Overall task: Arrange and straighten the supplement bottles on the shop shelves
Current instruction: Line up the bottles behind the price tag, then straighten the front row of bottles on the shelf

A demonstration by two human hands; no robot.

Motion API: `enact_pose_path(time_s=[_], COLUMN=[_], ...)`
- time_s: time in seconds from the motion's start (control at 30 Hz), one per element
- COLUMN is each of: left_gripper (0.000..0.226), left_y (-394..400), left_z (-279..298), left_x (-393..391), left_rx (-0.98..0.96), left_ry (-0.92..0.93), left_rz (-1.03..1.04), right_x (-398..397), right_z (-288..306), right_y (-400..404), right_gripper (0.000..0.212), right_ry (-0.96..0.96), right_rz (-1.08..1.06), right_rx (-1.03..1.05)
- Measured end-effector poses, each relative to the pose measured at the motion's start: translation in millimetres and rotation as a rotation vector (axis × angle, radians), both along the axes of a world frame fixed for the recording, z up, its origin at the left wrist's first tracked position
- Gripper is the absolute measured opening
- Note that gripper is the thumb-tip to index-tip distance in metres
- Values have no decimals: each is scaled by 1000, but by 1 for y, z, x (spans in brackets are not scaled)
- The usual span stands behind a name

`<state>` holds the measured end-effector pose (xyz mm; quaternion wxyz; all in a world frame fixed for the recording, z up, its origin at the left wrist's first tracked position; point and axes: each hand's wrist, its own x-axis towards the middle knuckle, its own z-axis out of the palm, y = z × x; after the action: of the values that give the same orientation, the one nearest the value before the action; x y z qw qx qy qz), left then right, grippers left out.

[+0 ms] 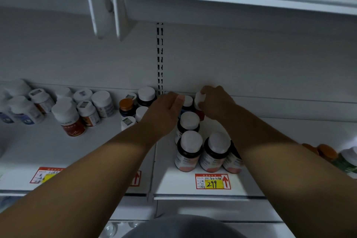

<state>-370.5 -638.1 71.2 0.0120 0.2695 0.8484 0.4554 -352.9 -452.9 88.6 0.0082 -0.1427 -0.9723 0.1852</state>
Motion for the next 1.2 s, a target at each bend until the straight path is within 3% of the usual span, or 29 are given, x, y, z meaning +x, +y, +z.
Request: enact_pose_path(time_s=[0.23, 0.3, 0.5, 0.6, 0.73, 1.0, 1.1, 1.2], left_gripper=[28, 30, 35, 35, 44, 37, 30, 38], left_y=[12, 13, 10, 13, 13, -6, -14, -21], left_z=[7, 8, 7, 15, 31, 45, 45, 44], left_x=[-9, -10, -8, 5, 25, 81, 111, 143], left_rx=[-84, -88, 4, 104, 186, 222, 214, 233], left_ry=[56, 72, 72, 110, 160, 155, 106, 96], left_rz=[-64, -73, -33, 1, 37, 184, 263, 324], right_x=[-1, 2, 23, 37, 55, 86, 100, 119], right_z=[-1, -3, 9, 21, 37, 54, 55, 50], right_y=[1, 2, 5, 4, -11, -43, -52, -57], right_gripper=[21, 23, 30, 25, 14, 13, 29, 55], right_ry=[104, 157, 540, 719, 872, 631, 484, 272], right_rz=[52, 60, -51, -87, -110, -116, -196, -174], right_rx=[23, -25, -218, -380, -763, -1384, -1597, -1720])
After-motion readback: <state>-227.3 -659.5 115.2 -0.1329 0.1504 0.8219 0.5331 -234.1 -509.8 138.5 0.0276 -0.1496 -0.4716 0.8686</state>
